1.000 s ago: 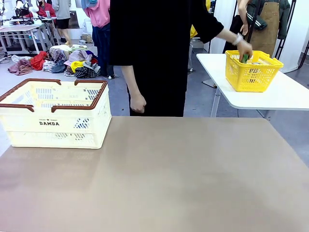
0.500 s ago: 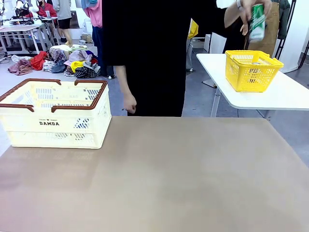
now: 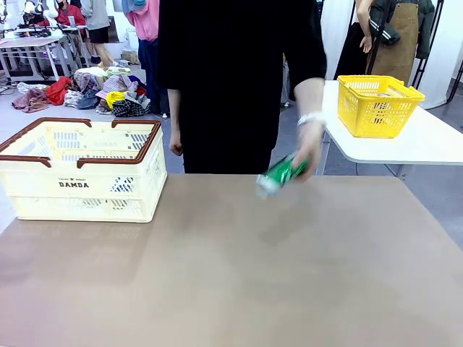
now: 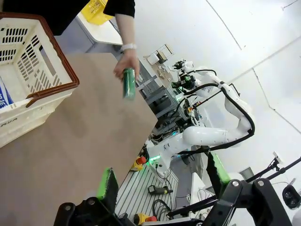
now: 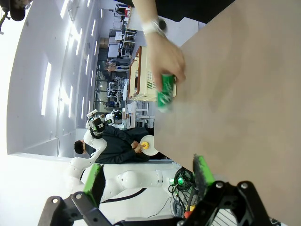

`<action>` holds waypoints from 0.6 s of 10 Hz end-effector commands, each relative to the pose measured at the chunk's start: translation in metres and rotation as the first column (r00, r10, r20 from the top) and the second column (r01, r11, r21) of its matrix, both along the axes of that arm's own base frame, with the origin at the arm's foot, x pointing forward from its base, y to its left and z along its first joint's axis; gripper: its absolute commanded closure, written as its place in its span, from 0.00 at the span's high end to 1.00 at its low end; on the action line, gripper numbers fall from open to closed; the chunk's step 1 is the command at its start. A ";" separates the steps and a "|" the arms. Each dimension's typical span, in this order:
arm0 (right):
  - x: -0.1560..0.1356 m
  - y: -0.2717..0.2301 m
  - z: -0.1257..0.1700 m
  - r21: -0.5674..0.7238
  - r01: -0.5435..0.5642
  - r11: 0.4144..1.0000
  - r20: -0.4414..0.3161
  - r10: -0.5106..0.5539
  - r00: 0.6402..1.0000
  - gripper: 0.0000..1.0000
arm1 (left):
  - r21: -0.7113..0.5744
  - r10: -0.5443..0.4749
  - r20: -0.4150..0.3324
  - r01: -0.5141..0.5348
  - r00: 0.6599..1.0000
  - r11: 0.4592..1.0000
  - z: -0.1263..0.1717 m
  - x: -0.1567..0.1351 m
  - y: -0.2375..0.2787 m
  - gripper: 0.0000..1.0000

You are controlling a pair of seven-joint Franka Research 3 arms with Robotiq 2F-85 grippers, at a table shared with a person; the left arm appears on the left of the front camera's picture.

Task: Place the drinks into the Shopping basket.
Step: Pick up one drink and place it into the Shopping basket.

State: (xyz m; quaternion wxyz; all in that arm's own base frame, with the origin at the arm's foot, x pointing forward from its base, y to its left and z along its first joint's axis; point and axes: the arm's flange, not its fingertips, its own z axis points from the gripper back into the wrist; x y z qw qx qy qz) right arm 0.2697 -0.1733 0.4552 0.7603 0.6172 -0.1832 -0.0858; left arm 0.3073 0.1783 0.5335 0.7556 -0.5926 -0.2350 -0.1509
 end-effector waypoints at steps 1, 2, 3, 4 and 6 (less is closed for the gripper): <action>0.002 0.000 0.003 0.014 0.003 1.000 0.023 -0.003 1.000 1.00 | -0.003 -0.003 0.021 0.003 1.000 1.000 -0.002 -0.002 -0.001 1.00; 0.002 0.000 0.003 0.014 0.003 1.000 0.023 -0.003 1.000 1.00 | -0.003 -0.003 0.021 0.003 1.000 1.000 -0.002 -0.002 -0.001 1.00; 0.002 0.000 0.003 0.014 0.003 1.000 0.023 -0.003 1.000 1.00 | -0.003 -0.003 0.021 0.003 1.000 1.000 -0.002 -0.002 -0.001 1.00; 0.002 0.000 0.003 0.014 0.003 1.000 0.023 -0.003 1.000 1.00 | -0.003 -0.003 0.021 0.003 1.000 1.000 -0.002 -0.002 -0.001 1.00; 0.002 0.000 0.003 0.014 0.003 1.000 0.023 -0.003 1.000 1.00 | -0.003 -0.003 0.021 0.003 1.000 1.000 -0.002 -0.002 -0.001 1.00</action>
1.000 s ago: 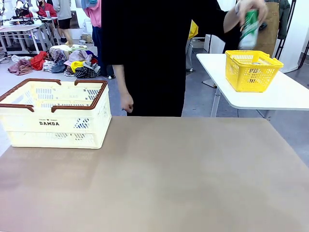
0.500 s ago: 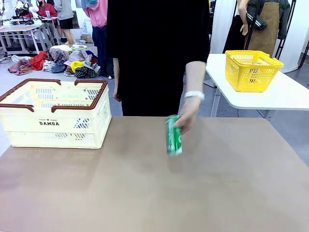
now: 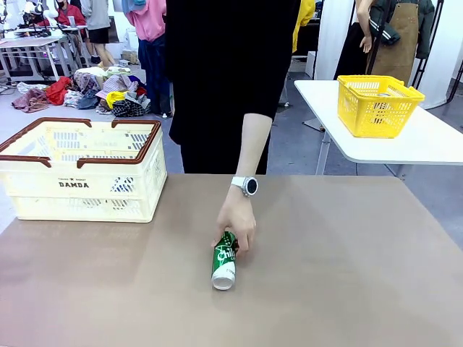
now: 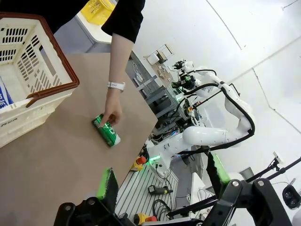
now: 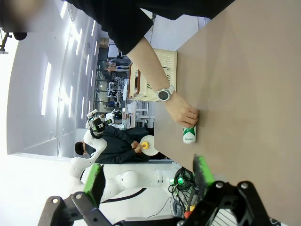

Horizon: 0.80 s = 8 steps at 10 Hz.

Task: Place the drinks into the Shopping basket.
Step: Pick up one drink and place it into the Shopping basket.

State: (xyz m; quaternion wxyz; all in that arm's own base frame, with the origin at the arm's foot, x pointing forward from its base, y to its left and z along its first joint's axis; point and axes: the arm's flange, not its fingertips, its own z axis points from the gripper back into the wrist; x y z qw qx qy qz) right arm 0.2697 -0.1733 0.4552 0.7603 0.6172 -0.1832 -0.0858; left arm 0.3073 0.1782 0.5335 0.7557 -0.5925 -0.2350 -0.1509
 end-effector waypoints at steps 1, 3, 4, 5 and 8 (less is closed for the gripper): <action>0.002 0.000 0.003 0.014 0.003 1.000 0.023 -0.003 1.000 1.00 | -0.003 -0.003 0.021 0.003 1.000 1.000 -0.002 -0.002 -0.001 1.00; 0.002 0.000 0.003 0.014 0.003 1.000 0.023 -0.003 1.000 1.00 | -0.003 -0.003 0.021 0.003 1.000 1.000 -0.002 -0.002 -0.001 1.00; 0.002 0.000 0.003 0.014 0.003 1.000 0.023 -0.003 1.000 1.00 | -0.003 -0.003 0.021 0.003 1.000 1.000 -0.002 -0.002 -0.001 1.00; 0.002 0.000 0.003 0.014 0.003 1.000 0.023 -0.003 1.000 1.00 | 0.000 0.000 0.000 0.000 1.000 1.000 0.000 0.000 0.000 1.00; 0.002 0.000 0.003 0.014 0.003 1.000 0.023 -0.003 1.000 1.00 | 0.140 0.020 -0.040 -0.015 0.999 0.990 0.043 -0.010 -0.060 1.00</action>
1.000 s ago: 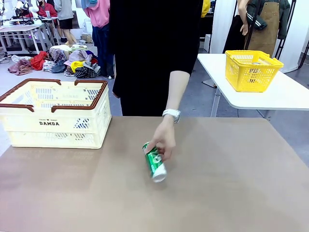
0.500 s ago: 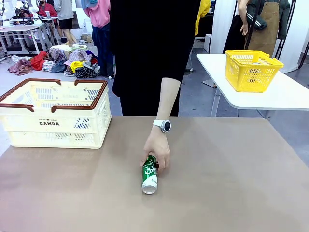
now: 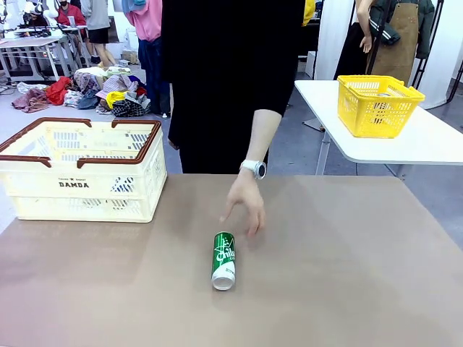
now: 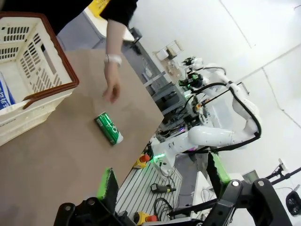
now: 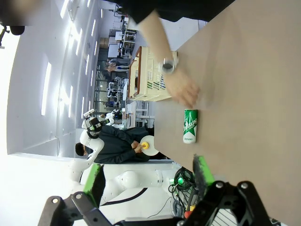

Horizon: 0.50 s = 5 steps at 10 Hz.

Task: Place the drinks into the Shopping basket.
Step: Pick up one drink and place it into the Shopping basket.

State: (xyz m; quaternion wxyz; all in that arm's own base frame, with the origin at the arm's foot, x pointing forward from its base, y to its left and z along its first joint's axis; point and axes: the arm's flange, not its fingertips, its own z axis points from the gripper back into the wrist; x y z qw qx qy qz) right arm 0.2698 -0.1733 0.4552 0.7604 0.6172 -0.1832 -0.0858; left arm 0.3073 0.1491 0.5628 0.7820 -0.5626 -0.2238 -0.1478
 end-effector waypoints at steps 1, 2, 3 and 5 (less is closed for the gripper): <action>0.002 0.000 0.003 0.014 0.003 1.000 0.023 -0.003 1.000 1.00 | 0.128 -0.022 0.004 0.022 1.000 0.992 0.021 -0.017 -0.065 1.00; 0.002 0.000 0.003 0.014 0.003 1.000 0.023 -0.003 1.000 1.00 | 0.190 -0.109 -0.005 0.108 0.994 0.976 0.022 -0.026 -0.104 1.00; 0.002 0.000 0.003 0.014 0.003 1.000 0.023 -0.003 1.000 1.00 | 0.281 -0.177 0.014 0.166 0.984 0.945 0.018 -0.037 -0.147 1.00; 0.002 0.000 0.003 0.014 0.003 1.000 0.023 -0.003 1.000 1.00 | 0.287 -0.213 -0.024 0.211 0.977 0.934 0.008 -0.027 -0.165 1.00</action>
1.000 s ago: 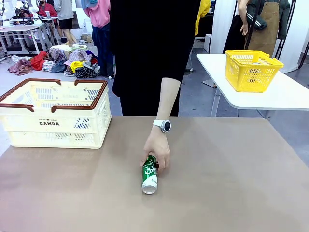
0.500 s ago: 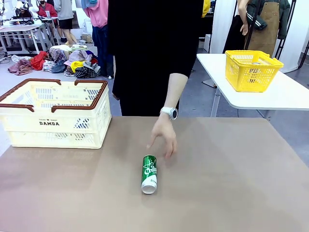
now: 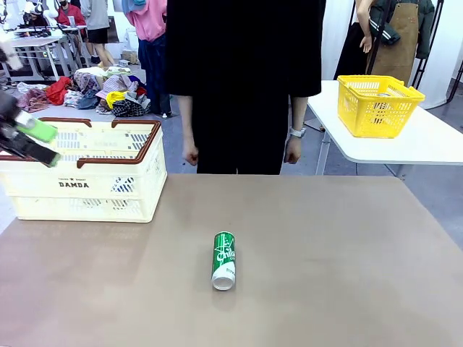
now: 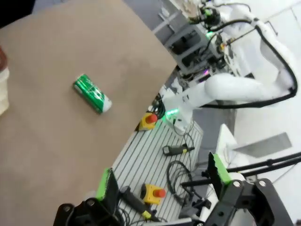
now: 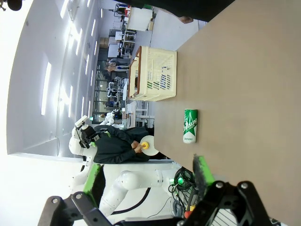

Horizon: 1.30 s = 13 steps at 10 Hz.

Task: Place the drinks into the Shopping basket.
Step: Pick up one drink and place it into the Shopping basket.

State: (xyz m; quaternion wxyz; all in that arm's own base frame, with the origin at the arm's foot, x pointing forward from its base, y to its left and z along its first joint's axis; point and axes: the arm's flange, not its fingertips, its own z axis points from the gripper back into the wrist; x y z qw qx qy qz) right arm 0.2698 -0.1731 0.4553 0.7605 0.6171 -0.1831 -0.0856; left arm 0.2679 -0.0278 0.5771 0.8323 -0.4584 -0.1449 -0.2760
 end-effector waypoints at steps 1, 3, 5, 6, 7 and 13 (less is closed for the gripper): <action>0.002 0.000 0.003 0.014 0.003 1.000 0.023 -0.003 1.000 1.00 | -0.044 0.078 -0.046 -0.080 0.996 0.996 -0.006 0.024 0.029 1.00; 0.002 0.000 0.003 0.014 0.003 1.000 0.023 -0.003 1.000 1.00 | 0.057 -0.011 -0.007 0.011 1.000 0.998 -0.015 0.001 -0.004 1.00; 0.002 0.000 0.003 0.014 0.003 1.000 0.023 -0.003 1.000 1.00 | 0.183 -0.154 0.035 0.146 0.987 0.972 -0.038 -0.036 -0.090 1.00; 0.002 0.000 0.003 0.014 0.003 1.000 0.023 -0.003 1.000 1.00 | 0.297 -0.170 0.087 0.137 0.982 0.945 -0.054 -0.056 -0.132 1.00; 0.002 0.000 0.003 0.014 0.003 1.000 0.023 -0.003 1.000 1.00 | 0.421 -0.154 0.172 0.069 0.973 0.905 -0.072 -0.074 -0.170 1.00; 0.002 0.000 0.003 0.014 0.003 1.000 0.023 -0.003 1.000 1.00 | 0.474 -0.217 0.234 0.084 0.948 0.877 -0.064 -0.079 -0.216 1.00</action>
